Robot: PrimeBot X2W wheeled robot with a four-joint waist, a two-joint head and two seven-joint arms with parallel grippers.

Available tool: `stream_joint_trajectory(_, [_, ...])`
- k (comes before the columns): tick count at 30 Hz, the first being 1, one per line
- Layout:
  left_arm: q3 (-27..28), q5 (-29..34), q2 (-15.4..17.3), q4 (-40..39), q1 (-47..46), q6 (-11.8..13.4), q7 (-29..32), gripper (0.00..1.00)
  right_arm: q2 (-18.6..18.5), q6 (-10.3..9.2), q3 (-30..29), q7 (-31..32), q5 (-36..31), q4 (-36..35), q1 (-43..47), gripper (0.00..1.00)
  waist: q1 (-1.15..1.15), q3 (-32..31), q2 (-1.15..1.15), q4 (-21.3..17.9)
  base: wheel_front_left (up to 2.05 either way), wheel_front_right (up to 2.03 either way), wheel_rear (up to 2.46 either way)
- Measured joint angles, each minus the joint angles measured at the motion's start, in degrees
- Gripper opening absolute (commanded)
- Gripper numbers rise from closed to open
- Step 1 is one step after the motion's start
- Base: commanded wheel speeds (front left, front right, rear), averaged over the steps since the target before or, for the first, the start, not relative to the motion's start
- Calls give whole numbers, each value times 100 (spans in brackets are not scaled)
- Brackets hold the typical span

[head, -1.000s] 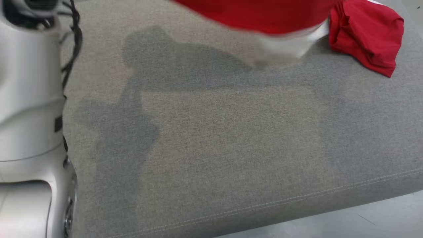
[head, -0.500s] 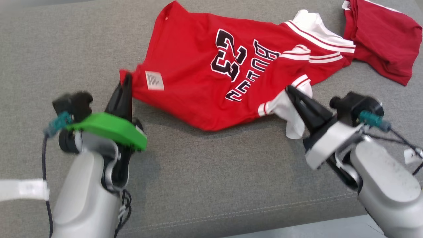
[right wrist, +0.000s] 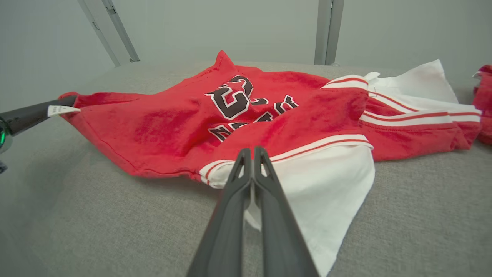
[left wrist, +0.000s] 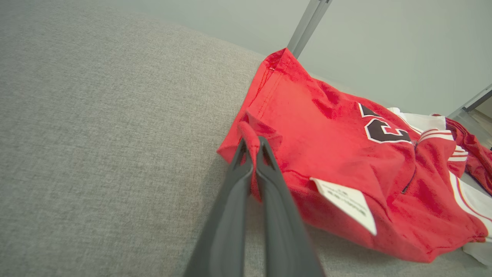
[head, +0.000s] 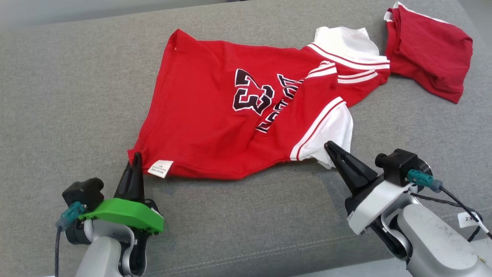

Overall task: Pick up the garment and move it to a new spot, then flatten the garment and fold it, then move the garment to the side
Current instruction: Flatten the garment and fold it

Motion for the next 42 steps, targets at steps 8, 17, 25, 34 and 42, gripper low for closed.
stream_joint_trajectory(8, [-60, 246, 5, 24, 320, 130, -27, 0, 80, 0, 48, 0, -30, -32, 408, 0, 0, -123, 0, -113, 0, 0, 0])
stream_joint_trajectory(17, [181, 247, 5, -78, 492, 259, -31, 0, 247, 0, 62, 0, -41, 52, 664, 0, 0, -149, 0, -174, 0, 0, 0])
stream_joint_trajectory(25, [234, 248, 7, -199, 645, 302, -31, 0, 415, 0, 71, 0, -82, 115, 797, 0, 0, -166, 0, -245, 0, 0, 0])
stream_joint_trajectory(34, [229, 261, 7, -302, 667, 302, -31, 0, 400, 0, -48, -1, -134, 222, 797, 0, 0, -159, 0, -327, 0, 0, 0])
stream_joint_trajectory(42, [194, 331, 8, -201, 845, 354, -31, 37, 563, 0, -112, -9, -48, 363, 884, 100, 0, -123, 0, -331, 0, 0, 0])
